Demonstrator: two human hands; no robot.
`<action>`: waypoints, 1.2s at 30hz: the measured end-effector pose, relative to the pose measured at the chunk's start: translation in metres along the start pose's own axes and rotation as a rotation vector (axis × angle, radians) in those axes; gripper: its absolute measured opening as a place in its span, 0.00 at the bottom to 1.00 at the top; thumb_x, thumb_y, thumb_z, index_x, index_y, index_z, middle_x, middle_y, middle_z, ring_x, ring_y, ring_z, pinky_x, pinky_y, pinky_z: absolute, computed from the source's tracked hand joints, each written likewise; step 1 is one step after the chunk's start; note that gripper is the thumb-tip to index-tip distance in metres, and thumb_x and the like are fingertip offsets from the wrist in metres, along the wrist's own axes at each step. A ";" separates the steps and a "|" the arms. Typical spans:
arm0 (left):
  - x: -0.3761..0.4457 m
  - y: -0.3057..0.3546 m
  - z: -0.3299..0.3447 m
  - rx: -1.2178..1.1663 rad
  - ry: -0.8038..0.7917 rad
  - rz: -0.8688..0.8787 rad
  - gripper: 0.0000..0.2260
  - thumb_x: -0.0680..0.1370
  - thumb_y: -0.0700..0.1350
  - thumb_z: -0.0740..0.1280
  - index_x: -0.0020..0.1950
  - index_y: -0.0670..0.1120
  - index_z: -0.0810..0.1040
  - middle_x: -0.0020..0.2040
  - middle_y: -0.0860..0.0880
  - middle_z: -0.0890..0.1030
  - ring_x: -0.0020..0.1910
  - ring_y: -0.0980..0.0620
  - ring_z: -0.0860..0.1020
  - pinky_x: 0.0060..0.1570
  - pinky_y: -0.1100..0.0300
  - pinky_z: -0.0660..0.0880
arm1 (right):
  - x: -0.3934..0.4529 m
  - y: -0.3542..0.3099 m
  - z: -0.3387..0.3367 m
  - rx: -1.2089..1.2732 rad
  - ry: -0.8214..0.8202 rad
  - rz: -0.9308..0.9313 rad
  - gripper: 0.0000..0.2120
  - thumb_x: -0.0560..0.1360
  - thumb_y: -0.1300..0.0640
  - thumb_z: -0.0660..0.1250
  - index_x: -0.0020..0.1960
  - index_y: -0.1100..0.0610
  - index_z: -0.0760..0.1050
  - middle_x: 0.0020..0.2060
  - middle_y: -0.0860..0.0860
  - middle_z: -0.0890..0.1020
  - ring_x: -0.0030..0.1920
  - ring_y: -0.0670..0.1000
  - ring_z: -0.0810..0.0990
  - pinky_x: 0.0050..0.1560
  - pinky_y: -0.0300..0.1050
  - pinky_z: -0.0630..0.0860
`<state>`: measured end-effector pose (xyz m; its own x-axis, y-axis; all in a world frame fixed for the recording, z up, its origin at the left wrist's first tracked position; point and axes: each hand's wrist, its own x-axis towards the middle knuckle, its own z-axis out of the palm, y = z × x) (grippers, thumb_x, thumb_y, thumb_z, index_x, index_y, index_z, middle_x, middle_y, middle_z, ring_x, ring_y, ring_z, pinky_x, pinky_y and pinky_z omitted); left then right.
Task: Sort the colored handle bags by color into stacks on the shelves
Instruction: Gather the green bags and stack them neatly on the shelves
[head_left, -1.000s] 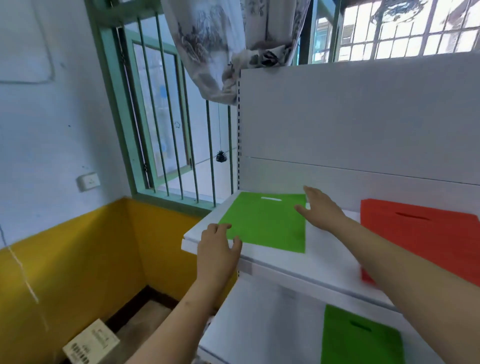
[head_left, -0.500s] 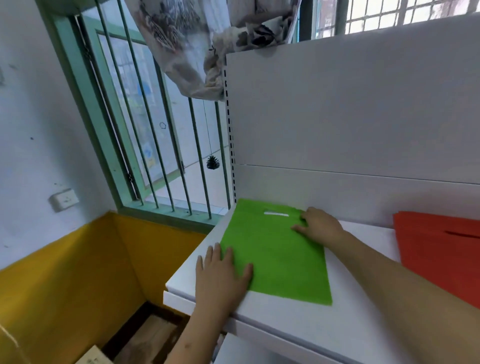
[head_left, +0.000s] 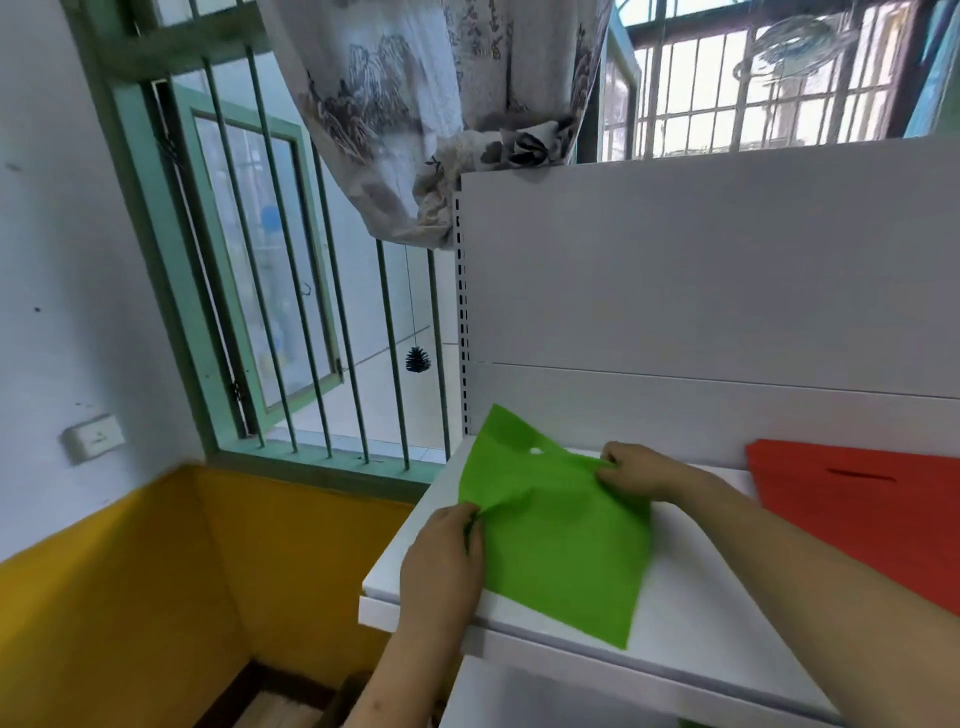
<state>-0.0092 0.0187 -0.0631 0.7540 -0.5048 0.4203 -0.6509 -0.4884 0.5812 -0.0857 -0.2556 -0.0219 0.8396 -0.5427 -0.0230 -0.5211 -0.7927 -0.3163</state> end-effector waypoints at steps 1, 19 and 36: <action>0.000 0.001 -0.004 -0.038 0.013 0.015 0.09 0.82 0.48 0.60 0.60 0.52 0.76 0.53 0.52 0.80 0.48 0.53 0.78 0.45 0.58 0.74 | -0.005 -0.001 -0.007 0.005 -0.021 0.014 0.07 0.81 0.52 0.58 0.49 0.55 0.68 0.48 0.53 0.73 0.48 0.52 0.71 0.43 0.42 0.64; -0.061 -0.015 -0.051 -0.729 -0.212 -0.363 0.27 0.73 0.39 0.75 0.68 0.51 0.70 0.56 0.47 0.77 0.50 0.48 0.79 0.51 0.52 0.79 | -0.114 -0.009 -0.027 0.516 0.227 0.096 0.13 0.74 0.65 0.70 0.57 0.54 0.78 0.47 0.54 0.78 0.42 0.49 0.76 0.39 0.36 0.72; -0.232 -0.039 0.018 -0.836 -0.444 -0.518 0.05 0.77 0.43 0.70 0.51 0.44 0.81 0.44 0.51 0.84 0.35 0.62 0.83 0.33 0.70 0.77 | -0.275 0.008 0.049 0.059 0.225 -0.071 0.08 0.76 0.55 0.69 0.54 0.53 0.78 0.48 0.47 0.80 0.48 0.46 0.76 0.47 0.38 0.66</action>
<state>-0.1605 0.1420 -0.1952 0.7114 -0.6719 -0.2062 0.1314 -0.1611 0.9782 -0.3129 -0.0994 -0.0649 0.8151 -0.5393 0.2116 -0.4461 -0.8173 -0.3647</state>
